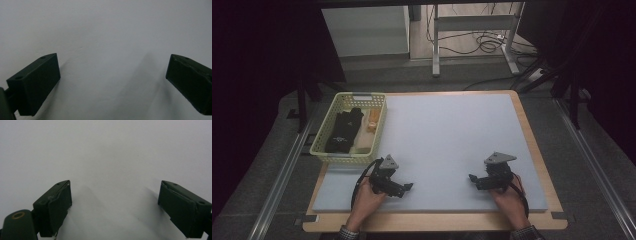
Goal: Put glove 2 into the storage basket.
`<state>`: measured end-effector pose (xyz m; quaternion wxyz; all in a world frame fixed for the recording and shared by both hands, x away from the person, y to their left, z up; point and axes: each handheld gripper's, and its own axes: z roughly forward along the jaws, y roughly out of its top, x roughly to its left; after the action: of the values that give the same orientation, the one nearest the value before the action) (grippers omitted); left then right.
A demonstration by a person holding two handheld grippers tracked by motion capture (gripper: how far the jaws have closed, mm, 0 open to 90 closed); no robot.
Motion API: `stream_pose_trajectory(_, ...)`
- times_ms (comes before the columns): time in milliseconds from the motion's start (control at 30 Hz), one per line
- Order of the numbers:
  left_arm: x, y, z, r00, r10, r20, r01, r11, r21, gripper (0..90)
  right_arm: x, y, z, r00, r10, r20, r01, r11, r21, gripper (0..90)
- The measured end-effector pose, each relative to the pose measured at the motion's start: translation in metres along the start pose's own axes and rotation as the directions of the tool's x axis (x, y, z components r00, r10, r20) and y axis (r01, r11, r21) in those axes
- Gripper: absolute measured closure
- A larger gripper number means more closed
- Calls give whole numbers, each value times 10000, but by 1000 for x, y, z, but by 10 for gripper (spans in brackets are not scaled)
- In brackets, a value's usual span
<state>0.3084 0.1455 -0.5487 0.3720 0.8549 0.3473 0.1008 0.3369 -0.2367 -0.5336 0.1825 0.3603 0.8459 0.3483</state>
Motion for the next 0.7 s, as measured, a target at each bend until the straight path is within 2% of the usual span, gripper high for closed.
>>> stream_pose_trajectory(200,-5,1,3,9987,312,-405,-302,9992,247,0,0,0,0,10000,8,-4,-8,10000,0,114)
stream_pose_trajectory(700,-5,0,3,9987,311,-413,-304,9994,175,0,0,0,0,10000,17,-19,-17,10000,7,114)
